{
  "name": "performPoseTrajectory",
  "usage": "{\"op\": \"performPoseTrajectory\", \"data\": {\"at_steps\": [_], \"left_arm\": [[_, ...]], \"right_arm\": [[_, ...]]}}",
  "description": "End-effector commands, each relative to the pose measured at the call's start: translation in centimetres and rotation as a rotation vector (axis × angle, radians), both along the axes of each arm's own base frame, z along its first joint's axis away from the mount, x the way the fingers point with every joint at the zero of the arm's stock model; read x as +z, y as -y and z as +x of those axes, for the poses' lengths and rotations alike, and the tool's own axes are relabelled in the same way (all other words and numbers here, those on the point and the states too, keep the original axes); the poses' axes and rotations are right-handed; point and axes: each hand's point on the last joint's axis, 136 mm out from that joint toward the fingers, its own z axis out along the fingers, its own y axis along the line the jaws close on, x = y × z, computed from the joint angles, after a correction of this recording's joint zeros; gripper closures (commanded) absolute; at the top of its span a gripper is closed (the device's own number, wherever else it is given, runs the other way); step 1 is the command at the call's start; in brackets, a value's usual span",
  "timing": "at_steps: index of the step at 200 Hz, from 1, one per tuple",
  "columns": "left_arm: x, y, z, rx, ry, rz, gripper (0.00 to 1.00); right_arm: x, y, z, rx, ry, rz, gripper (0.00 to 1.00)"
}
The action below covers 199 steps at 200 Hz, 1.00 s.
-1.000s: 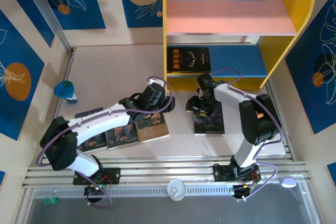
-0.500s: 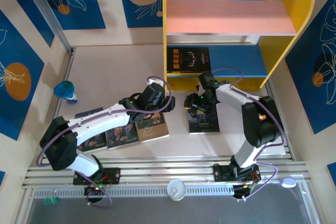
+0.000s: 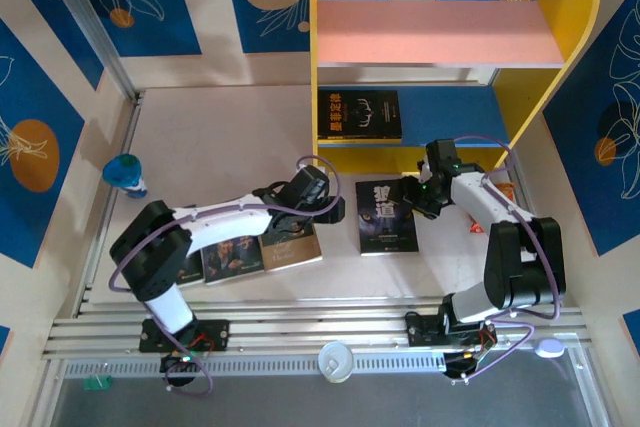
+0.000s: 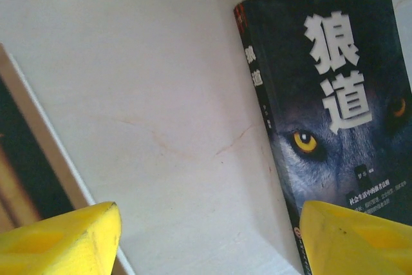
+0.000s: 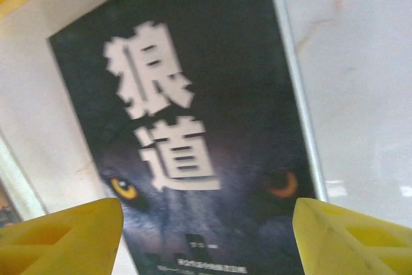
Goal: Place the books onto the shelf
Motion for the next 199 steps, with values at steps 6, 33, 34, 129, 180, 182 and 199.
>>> {"op": "performPoseTrajectory", "data": {"at_steps": [6,33,34,129,180,182,199], "left_arm": [[1.1,2.7,0.5,-0.028,-0.025,-0.099,0.27],[0.7,3.6,0.5,-0.042,-0.052,-0.116,0.27],[0.6,3.6,0.5,-0.042,-0.054,-0.116,0.27],[-2.1,4.4,0.7,-0.040,-0.113,-0.086,0.28],[-2.9,4.2,0.7,-0.033,-0.126,-0.071,0.28],[-2.9,4.2,0.7,-0.032,-0.126,-0.070,0.28],[-3.0,4.1,0.7,-0.029,-0.127,-0.060,0.28]], "right_arm": [[-1.2,1.4,-1.1,-0.001,-0.048,-0.045,0.29],[-2.1,1.0,-1.0,0.009,-0.064,-0.024,0.30],[-2.1,1.0,-1.0,0.010,-0.064,-0.021,0.30],[-3.1,-3.6,-0.8,0.113,-0.084,0.066,0.31],[-2.4,-4.0,-0.5,0.137,-0.067,0.046,0.31],[-2.4,-3.9,-0.5,0.135,-0.067,0.043,0.31],[-2.4,-3.6,-0.5,0.128,-0.066,0.041,0.31]]}}
